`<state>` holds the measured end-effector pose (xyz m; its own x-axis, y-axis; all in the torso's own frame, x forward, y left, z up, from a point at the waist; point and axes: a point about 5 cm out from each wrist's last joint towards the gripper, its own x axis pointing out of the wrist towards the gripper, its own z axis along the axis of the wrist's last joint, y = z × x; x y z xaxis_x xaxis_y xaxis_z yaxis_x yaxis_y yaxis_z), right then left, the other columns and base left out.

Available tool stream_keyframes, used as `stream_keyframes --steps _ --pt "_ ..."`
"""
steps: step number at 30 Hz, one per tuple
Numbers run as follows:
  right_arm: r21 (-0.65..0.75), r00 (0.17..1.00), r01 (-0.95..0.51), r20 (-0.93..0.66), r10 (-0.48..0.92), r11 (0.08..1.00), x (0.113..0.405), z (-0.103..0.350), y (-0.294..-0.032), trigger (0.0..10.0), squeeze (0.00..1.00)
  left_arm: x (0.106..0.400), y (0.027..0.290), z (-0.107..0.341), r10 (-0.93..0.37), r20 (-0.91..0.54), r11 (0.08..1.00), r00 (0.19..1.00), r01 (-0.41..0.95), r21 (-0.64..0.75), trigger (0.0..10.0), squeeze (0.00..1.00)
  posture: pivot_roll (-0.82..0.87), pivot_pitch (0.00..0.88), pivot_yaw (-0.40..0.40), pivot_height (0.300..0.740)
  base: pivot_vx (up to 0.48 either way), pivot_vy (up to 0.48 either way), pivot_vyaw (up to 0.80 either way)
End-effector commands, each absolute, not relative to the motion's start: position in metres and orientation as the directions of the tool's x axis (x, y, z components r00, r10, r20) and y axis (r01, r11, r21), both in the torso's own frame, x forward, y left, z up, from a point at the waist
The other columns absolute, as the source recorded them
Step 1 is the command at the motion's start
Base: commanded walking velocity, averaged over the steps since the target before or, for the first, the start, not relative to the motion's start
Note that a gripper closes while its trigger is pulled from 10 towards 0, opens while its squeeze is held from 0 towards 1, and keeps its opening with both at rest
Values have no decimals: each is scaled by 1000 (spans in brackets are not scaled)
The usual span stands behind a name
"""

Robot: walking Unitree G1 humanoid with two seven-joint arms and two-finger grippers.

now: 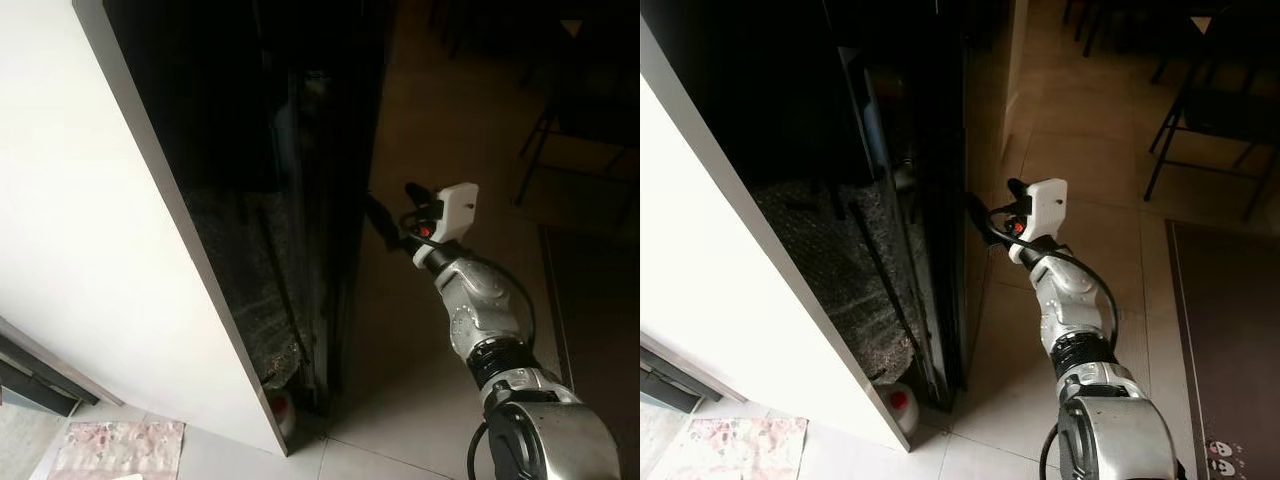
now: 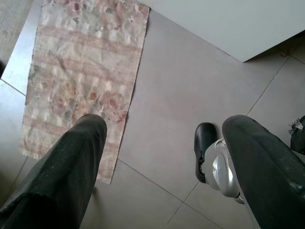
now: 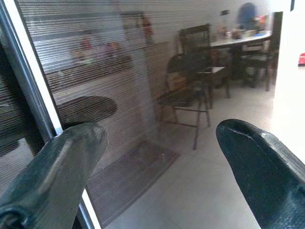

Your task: Restocking fridge

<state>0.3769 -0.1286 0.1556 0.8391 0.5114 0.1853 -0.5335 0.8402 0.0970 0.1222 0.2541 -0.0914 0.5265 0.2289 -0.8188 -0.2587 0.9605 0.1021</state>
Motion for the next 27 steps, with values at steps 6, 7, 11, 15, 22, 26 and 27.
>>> stream_keyframes --steps 6,7,11,15,22,26,27 --pt "65 682 -724 209 700 686 370 163 -72 10000 0 118 255 -93 229 -834 962 503 -250 113 10000 0 -47 16 66 740 0 0 0" --pt "71 673 -734 209 710 675 370 163 -68 10000 0 119 255 -93 230 -833 961 503 -252 113 10000 0 -47 18 65 740 0 0 0" --pt "88 631 -772 214 745 629 368 165 -57 10000 0 118 259 -92 234 -833 959 502 -257 115 10000 0 -46 18 61 740 0 0 0" --pt "84 599 -798 212 772 597 366 166 -48 10000 0 119 261 -91 237 -832 959 501 -260 117 10000 0 -43 21 60 740 0 0 0" --pt "81 610 -790 213 764 608 368 168 -45 10000 0 124 259 -90 232 -831 960 506 -255 113 10000 0 -48 26 63 740 0 0 0" --pt "88 639 -766 215 738 637 370 167 -52 10000 0 126 256 -91 228 -831 961 508 -252 110 10000 0 -49 29 63 740 0 0 0" --pt "89 639 -766 215 738 637 370 167 -52 10000 0 126 256 -91 228 -831 961 508 -252 110 10000 0 -49 29 63 740 0 0 0"
